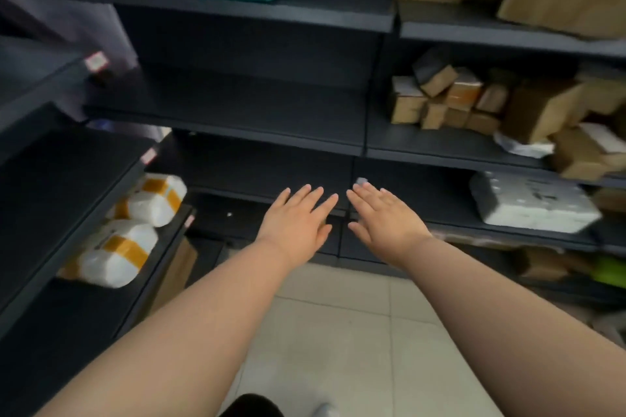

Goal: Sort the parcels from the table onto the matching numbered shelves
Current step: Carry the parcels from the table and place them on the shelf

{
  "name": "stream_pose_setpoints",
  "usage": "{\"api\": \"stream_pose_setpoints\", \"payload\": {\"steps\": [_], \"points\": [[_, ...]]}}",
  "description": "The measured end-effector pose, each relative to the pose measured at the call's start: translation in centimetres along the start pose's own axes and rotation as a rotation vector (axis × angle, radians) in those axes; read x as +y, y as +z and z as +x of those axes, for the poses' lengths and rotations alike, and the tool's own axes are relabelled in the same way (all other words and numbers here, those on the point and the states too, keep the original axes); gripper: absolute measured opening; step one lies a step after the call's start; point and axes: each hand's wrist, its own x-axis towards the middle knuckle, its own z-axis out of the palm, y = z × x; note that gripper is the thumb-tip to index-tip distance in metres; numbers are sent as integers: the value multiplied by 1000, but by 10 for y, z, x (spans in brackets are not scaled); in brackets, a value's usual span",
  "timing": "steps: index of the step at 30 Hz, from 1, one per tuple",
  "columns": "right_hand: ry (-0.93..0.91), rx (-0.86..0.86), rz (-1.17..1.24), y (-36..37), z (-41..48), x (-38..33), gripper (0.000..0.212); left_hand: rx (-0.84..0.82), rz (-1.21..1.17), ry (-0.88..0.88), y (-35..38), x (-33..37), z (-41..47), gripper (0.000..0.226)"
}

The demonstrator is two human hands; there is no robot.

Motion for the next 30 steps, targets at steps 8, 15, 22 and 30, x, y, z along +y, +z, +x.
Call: {"api": "stream_pose_setpoints", "payload": {"steps": [8, 15, 22, 30], "points": [[450, -45, 42, 12, -67, 93, 64, 5, 28, 419, -9, 98, 101, 59], [891, 23, 143, 12, -116, 142, 61, -23, 58, 748, -20, 159, 173, 59], [1269, 104, 237, 28, -201, 151, 58, -40, 41, 1063, -25, 262, 196, 55], [1442, 146, 382, 61, -312, 209, 58, -40, 49, 1318, -18, 420, 190, 54]]}}
